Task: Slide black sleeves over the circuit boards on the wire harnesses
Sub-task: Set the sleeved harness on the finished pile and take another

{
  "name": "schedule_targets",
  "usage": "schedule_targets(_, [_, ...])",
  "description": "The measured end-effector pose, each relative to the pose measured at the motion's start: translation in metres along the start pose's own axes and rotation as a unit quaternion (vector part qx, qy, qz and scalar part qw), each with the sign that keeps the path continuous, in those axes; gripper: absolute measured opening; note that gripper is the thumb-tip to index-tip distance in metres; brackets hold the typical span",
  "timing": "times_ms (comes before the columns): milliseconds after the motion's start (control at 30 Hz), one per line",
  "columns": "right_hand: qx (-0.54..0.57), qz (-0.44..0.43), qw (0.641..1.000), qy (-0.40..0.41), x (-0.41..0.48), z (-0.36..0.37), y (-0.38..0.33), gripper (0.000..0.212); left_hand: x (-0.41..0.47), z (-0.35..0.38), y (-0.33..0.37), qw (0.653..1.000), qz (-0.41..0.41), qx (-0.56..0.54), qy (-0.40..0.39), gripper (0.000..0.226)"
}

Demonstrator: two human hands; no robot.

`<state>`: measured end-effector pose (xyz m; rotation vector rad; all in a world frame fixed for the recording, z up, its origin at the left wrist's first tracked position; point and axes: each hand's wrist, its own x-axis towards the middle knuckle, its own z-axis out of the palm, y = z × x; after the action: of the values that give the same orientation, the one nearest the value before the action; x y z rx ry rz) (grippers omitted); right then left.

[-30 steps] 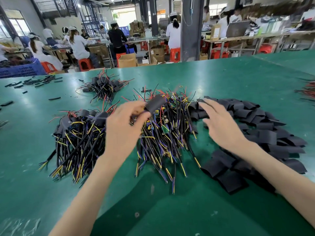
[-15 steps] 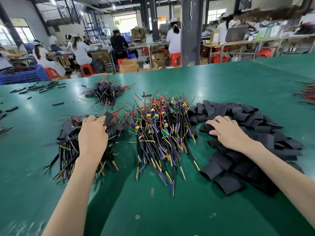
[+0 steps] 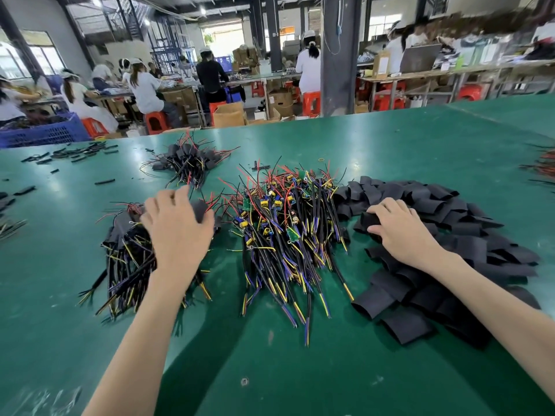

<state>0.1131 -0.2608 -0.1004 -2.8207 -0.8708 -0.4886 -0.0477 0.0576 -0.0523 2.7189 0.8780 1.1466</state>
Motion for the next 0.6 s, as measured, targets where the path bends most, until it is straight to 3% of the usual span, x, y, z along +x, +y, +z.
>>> schedule_targets(67, [0.019,0.000,1.000,0.010,0.000,-0.003,-0.002,0.035,-0.001,0.005,0.026,0.997,0.066,-0.044,0.018,0.040])
schedule_targets(133, [0.030,-0.002,0.999,0.018,0.000,-0.005,-0.003,0.033,0.002,0.015,0.053,0.989,0.086,-0.116,-0.027,0.030])
schedule_targets(333, [0.050,-0.001,0.998,0.028,-0.001,-0.008,-0.004,0.032,0.021,0.041,0.090,0.969,-0.063,-0.097,-0.217,0.047])
schedule_targets(600, [0.060,-0.001,0.998,0.027,0.000,-0.007,-0.007,0.034,0.039,0.032,0.079,0.952,-0.109,-0.187,-0.215,0.023])
